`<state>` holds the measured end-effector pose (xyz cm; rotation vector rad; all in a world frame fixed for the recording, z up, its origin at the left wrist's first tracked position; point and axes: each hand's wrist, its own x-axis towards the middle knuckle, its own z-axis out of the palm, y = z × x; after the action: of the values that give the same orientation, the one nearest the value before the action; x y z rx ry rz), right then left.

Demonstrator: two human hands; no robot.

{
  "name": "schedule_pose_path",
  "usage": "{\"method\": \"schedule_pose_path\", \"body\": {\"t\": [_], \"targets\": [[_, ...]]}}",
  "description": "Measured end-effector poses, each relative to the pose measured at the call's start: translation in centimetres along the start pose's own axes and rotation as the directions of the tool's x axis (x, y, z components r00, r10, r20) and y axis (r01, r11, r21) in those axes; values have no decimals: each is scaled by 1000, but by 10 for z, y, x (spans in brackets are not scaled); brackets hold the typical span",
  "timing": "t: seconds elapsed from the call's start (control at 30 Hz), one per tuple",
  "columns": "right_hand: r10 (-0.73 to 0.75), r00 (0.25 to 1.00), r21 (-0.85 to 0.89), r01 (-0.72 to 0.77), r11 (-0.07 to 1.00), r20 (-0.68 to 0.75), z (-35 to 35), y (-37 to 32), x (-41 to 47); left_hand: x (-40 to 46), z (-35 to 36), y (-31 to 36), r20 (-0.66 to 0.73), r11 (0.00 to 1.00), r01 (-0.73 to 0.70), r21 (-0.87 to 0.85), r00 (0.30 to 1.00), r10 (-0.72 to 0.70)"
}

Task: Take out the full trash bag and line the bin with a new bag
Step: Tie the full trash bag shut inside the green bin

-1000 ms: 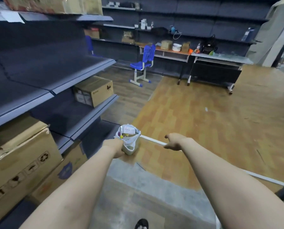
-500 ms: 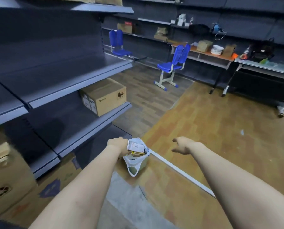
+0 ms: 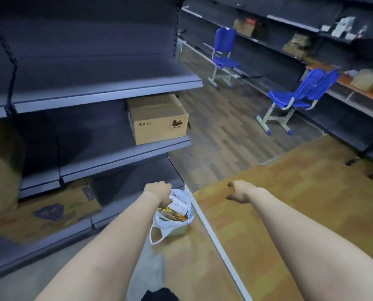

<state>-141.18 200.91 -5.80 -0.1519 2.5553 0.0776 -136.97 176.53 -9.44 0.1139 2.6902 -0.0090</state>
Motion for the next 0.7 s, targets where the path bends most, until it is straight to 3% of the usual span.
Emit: {"method": "schedule_pose_path", "body": {"t": [0.33,0.7], "targets": [[-194,976,-39,199,979,100,-28,-19,128,88,-6,-26,122,963,256,-81,962,-245],[-285,924,-95,317,944,255,-14,-13,206,149,-2,-12,185,943,327,-69,933,-310]]}}
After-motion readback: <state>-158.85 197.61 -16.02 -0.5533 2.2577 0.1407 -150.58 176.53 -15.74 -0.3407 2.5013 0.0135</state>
